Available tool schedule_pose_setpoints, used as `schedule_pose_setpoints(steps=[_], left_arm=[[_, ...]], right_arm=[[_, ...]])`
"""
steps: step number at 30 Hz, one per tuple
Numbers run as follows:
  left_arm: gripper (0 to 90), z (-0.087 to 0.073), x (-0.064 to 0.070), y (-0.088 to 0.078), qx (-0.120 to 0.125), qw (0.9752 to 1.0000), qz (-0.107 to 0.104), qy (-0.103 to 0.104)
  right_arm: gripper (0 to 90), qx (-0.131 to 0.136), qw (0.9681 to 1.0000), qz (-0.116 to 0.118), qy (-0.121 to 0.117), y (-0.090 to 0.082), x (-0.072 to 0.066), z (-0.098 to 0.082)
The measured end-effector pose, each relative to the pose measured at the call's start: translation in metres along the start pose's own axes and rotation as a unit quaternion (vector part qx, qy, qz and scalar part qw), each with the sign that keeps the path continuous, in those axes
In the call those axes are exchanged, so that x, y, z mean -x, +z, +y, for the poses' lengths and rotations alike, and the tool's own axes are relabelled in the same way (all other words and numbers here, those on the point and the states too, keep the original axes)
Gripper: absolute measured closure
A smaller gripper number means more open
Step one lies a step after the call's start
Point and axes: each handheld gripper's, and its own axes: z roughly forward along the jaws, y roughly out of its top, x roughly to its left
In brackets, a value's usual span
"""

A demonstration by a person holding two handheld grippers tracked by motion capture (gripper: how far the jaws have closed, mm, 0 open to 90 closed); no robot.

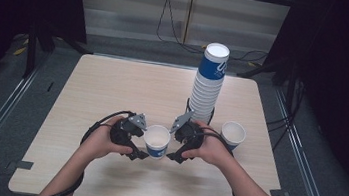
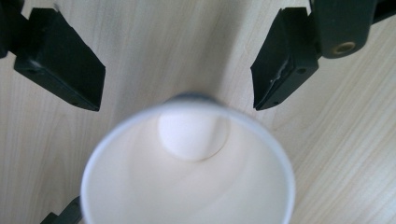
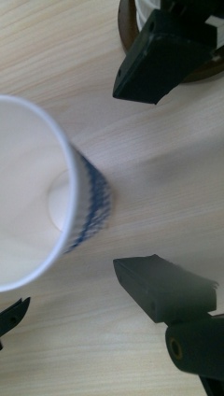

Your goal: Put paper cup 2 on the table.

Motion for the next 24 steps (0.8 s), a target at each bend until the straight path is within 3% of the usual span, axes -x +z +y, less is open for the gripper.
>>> schedule_pose_setpoints(steps=[8,24], left_arm=[[17.7,-0.002,-0.001,-0.002,0.003,1.0,0.004,-0.006],[17.3,-0.009,-0.004,-0.009,0.004,0.9999,0.011,-0.009]], right_arm=[[14.2,0.009,0.9999,0.002,0.007,-0.005,-0.004,-0.004],[12.9,0.056,0.9982,0.007,0.021,-0.02,-0.013,-0.025]])
